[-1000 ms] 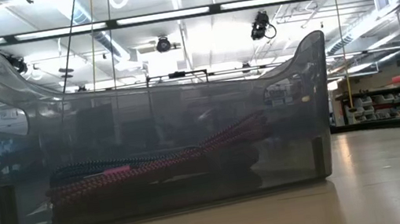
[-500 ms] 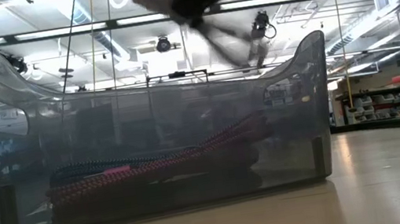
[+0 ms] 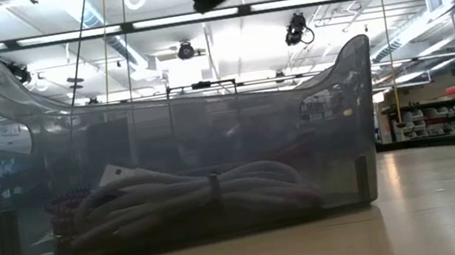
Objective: Pick and place USB-C Cables
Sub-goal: Put the black charger cable into the black bin
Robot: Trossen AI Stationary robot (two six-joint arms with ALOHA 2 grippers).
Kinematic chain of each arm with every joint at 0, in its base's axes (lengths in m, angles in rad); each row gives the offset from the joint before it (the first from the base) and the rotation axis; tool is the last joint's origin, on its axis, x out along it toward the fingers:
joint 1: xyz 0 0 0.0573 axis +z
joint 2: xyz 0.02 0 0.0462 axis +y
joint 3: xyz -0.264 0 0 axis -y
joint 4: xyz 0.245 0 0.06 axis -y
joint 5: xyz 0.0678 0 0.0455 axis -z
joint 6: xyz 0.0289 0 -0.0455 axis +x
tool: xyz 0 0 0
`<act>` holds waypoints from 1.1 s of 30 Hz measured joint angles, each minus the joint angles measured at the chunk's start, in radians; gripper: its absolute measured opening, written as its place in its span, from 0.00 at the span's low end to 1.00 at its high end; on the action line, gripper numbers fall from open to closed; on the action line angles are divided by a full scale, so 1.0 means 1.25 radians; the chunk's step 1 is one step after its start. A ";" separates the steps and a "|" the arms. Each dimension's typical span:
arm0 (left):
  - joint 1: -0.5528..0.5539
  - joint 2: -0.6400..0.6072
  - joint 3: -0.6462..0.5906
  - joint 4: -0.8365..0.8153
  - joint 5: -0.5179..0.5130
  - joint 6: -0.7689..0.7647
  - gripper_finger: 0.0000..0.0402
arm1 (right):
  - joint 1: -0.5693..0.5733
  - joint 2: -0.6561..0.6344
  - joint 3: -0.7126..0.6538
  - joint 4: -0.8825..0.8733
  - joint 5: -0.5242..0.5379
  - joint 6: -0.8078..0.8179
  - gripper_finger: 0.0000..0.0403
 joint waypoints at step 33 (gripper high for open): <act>-0.001 0.000 -0.001 -0.005 0.000 -0.012 0.04 | -0.624 -0.117 -0.218 -0.278 -0.424 0.250 0.50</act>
